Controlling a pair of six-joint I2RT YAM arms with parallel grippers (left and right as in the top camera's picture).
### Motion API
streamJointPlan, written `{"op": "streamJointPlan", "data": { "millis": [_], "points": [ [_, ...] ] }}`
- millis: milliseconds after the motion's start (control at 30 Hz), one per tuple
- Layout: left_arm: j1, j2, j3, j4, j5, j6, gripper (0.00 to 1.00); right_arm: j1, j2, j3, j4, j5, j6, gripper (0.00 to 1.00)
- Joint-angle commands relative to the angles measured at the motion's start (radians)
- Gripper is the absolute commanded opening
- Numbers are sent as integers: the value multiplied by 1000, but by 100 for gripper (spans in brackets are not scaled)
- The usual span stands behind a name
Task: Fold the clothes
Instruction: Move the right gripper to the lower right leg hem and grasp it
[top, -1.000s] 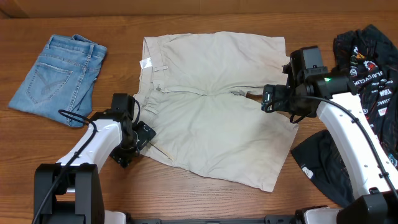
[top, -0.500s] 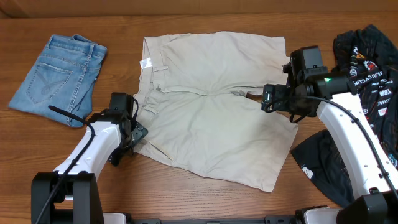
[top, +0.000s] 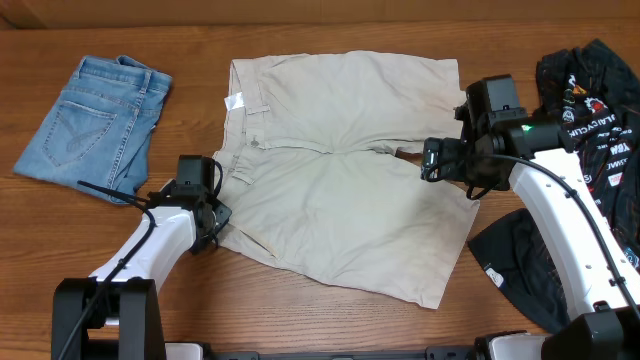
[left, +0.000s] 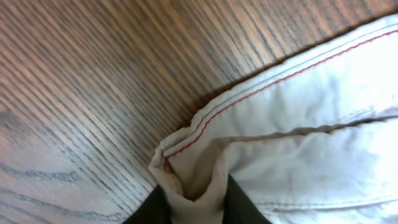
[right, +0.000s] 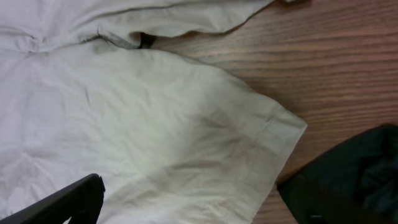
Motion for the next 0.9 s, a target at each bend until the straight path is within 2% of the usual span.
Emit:
{"op": "streamJointPlan", "data": {
  "millis": [0,67,333,533,667,867],
  "points": [
    [1,-2,-21,-17,-20,22,11,0,-2,7,-33,-5,17,100],
    [1,-4,-13,-37,-20,44,6,0,-2,7,-68,-5,52,100],
    [2,-51,67,-160,3,63,4,1,-2,-75,-176,-23,246,100],
    [2,-136,120,-264,-2,100,5,0,-13,-304,-60,-286,300,100],
    [2,-156,120,-304,-1,107,6,0,-24,-425,-12,-300,370,100],
    [2,-156,120,-336,21,127,7,0,-32,-520,-10,-381,371,100]
  ]
}}
